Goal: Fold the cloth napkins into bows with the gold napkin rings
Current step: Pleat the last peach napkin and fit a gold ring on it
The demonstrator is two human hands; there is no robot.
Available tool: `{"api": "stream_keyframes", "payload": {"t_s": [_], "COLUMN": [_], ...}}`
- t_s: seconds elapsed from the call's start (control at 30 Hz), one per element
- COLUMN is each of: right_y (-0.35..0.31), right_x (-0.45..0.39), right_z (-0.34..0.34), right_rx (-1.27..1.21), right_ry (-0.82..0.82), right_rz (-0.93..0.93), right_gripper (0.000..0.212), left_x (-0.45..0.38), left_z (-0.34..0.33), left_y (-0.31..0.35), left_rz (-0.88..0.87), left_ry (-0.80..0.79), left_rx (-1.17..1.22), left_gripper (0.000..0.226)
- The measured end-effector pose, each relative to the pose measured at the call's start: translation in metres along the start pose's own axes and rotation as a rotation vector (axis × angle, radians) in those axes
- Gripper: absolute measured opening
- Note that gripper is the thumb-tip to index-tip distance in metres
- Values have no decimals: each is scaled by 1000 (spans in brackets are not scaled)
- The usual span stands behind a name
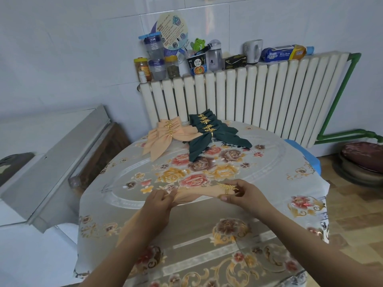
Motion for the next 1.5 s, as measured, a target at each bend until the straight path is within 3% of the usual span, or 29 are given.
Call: {"api": "stream_keyframes", "payload": {"t_s": [0.2, 0.33, 0.47, 0.63, 0.83, 0.93, 1.13, 1.27, 1.37, 1.5], "right_y": [-18, -23, -29, -36, -37, -42, -43, -44, -41, -26], "right_x": [3, 1, 1, 2, 2, 3, 5, 7, 7, 5], "right_z": [6, 7, 1, -19, -32, -33, -43, -48, -51, -47], "right_rx": [-6, 167, 429, 744, 575, 605, 933, 1109, 1041, 730], "right_ry": [-193, -291, -345, -334, -284, -300, -263, -254, -257, -255], "right_rz": [96, 109, 141, 265, 193, 185, 158, 203, 207, 145], "right_gripper": [37, 31, 41, 53, 32, 29, 37, 30, 33, 33], "left_x": [4, 5, 4, 3, 0, 2, 5, 6, 7, 13], "left_z": [3, 5, 5, 0, 5, 3, -6, -2, -3, -17], "left_y": [-1, 3, 12, 29, 40, 39, 50, 59, 58, 49], "left_rz": [-124, -178, -217, -240, -238, -220, -206, -260, -248, -102], "left_ry": [14, 21, 36, 20, 47, 18, 33, 15, -36, -102], "left_rx": [-8, -24, -22, -17, -6, -25, -94, -178, -197, 50], "left_gripper": [37, 36, 35, 46, 44, 47, 51, 57, 59, 45]}}
Point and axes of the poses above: each hand's wrist, its own x-axis away from the middle knuckle, its own z-axis out of the back of the hand, y = z × x, the point moved 1 cm from there along -x, towards the middle knuckle, and after that the axes turned 7 degrees about z, right-handed, at the moved point
